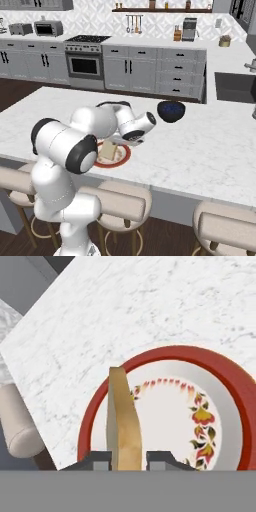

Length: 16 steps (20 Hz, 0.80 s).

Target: Start the toaster. Once the lever pops up, take the bread to the plate on the dining counter.

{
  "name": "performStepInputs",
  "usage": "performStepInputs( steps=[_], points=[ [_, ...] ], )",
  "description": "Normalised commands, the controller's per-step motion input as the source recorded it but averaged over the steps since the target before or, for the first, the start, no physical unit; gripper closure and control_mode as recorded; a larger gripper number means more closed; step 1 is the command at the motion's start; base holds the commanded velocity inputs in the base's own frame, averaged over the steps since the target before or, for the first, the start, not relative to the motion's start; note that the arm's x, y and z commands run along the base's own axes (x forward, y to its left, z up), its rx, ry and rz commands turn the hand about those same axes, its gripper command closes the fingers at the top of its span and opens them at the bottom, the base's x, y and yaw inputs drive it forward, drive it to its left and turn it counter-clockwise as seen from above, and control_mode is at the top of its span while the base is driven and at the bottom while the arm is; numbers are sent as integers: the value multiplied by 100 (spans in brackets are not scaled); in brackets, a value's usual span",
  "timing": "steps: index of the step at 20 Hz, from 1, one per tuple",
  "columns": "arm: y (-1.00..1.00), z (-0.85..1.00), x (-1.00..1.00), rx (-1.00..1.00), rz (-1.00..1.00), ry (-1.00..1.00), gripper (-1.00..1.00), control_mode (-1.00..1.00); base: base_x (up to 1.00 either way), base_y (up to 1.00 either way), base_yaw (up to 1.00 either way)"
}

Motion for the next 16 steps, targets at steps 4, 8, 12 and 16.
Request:
performStepInputs(
  steps=[4, 8, 12, 16],
  points=[
    [40, -40, -1, 0, 0, -7, -100, -100, 0, 0, 0],
    [12, -3, -12, -5, -1, -19, -100, -100, 0, 0, 0],
    [-9, 0, 5, -19, -13, -17, -100, -100, 0, 0, 0],
    [-20, 0, 34, -22, -15, -9, -100, -100, 0, 0, 0]
  ],
)
